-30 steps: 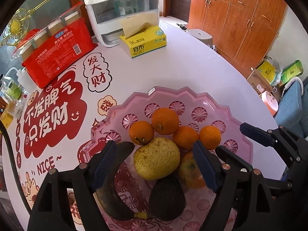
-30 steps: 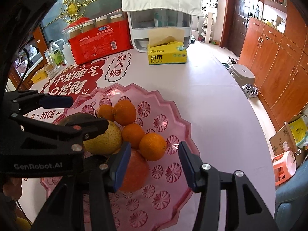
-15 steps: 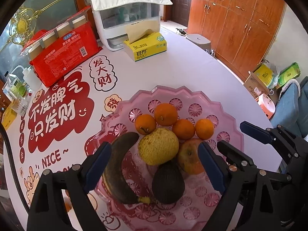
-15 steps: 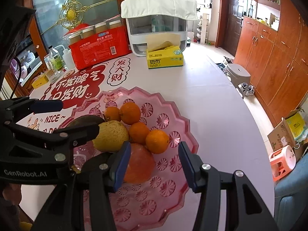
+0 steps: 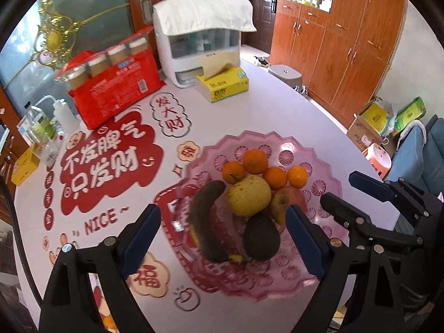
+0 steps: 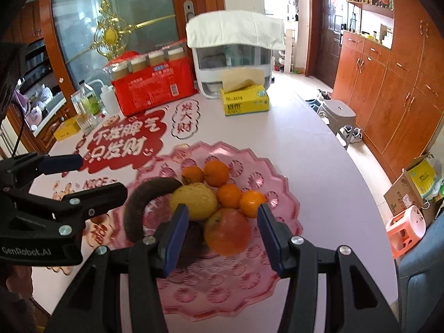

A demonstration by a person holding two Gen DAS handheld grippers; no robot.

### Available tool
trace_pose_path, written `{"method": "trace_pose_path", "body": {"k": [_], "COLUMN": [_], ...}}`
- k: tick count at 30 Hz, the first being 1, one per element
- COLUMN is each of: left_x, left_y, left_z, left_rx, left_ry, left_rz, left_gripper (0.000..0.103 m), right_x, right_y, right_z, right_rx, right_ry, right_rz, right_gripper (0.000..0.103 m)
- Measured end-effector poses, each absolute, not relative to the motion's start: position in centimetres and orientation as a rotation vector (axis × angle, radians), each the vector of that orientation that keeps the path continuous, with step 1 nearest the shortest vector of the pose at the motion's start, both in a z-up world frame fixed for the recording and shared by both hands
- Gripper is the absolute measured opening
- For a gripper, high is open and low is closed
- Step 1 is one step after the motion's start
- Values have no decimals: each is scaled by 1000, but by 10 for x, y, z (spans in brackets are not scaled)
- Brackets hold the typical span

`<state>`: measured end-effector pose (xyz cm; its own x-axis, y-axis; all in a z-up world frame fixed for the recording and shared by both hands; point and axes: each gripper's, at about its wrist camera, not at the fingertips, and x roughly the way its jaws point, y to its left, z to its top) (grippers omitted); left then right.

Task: Organize fruits
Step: 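Lift both open grippers from the bowl toward the last oranges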

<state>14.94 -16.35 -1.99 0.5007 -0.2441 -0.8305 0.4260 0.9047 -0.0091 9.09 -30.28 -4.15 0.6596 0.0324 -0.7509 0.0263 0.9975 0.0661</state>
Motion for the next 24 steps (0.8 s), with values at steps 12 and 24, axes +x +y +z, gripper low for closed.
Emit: {"method": "trace_pose_path", "body": {"k": [12,24], "left_x": [128,118], "left_y": [-66,69], "left_z": [21,31], "left_rx": [176,80], "left_ry": [892,868], "left_rz": [-340,-166], "left_gripper": [90,93], "right_x": [77,77], "right_y": [-230,-138], "right_z": [-7,-3], "right_rx": [72,33], "right_ry": [785,776], "right_rz": [57,158], "right_gripper": [53,53]}}
